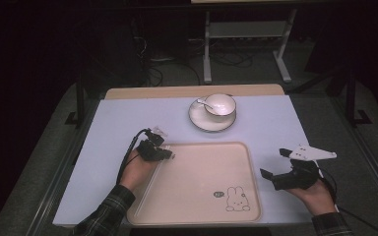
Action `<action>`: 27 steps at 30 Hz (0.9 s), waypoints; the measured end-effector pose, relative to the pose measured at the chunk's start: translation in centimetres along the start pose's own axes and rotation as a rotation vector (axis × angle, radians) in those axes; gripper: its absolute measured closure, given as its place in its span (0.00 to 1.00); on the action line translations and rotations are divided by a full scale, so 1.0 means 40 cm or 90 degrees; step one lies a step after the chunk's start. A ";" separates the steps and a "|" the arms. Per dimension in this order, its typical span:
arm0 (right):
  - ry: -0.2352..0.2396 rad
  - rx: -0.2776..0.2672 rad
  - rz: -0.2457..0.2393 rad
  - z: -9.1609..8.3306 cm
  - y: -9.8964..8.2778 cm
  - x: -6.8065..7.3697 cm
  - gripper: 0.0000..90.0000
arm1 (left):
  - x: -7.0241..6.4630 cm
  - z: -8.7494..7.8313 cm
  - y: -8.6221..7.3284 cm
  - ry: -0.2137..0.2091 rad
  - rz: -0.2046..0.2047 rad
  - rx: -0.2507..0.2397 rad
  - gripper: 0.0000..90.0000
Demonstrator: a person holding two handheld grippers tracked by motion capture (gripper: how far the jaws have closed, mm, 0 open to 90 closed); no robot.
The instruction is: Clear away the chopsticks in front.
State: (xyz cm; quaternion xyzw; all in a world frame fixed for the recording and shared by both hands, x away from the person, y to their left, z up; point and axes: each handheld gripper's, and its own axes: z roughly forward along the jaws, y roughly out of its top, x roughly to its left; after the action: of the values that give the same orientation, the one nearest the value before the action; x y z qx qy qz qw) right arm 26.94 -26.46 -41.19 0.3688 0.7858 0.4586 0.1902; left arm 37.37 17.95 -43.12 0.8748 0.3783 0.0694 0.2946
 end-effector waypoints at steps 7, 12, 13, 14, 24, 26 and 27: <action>0.000 0.000 -0.001 -0.001 0.001 0.001 0.00 | -0.005 -0.047 -0.043 -0.019 -0.014 -0.013 1.00; -0.001 -0.001 0.001 -0.002 0.000 -0.001 0.00 | -0.053 -0.066 -0.082 -0.034 0.011 0.001 0.99; -0.001 -0.001 0.001 -0.002 0.000 -0.001 0.00 | -0.058 -0.071 -0.093 -0.030 0.013 0.002 0.99; -0.001 -0.001 0.001 -0.002 0.000 -0.001 0.00 | -0.060 -0.075 -0.103 -0.021 0.016 0.006 0.99; 0.000 0.003 -0.001 0.001 0.002 0.004 0.00 | -0.025 -0.119 -0.168 0.001 -0.020 0.005 0.99; 0.000 0.003 -0.002 0.001 0.002 0.004 0.00 | -0.025 -0.120 -0.171 0.001 -0.020 0.004 0.99; 0.000 0.004 -0.002 0.001 0.001 0.004 0.00 | -0.026 -0.120 -0.170 0.002 -0.019 0.004 0.99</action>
State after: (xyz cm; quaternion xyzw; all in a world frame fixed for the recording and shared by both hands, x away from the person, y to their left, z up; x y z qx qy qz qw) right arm 26.89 -26.28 -41.16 0.3682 0.7878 0.4560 0.1897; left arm 30.75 23.13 -42.96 0.8698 0.3920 0.0649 0.2927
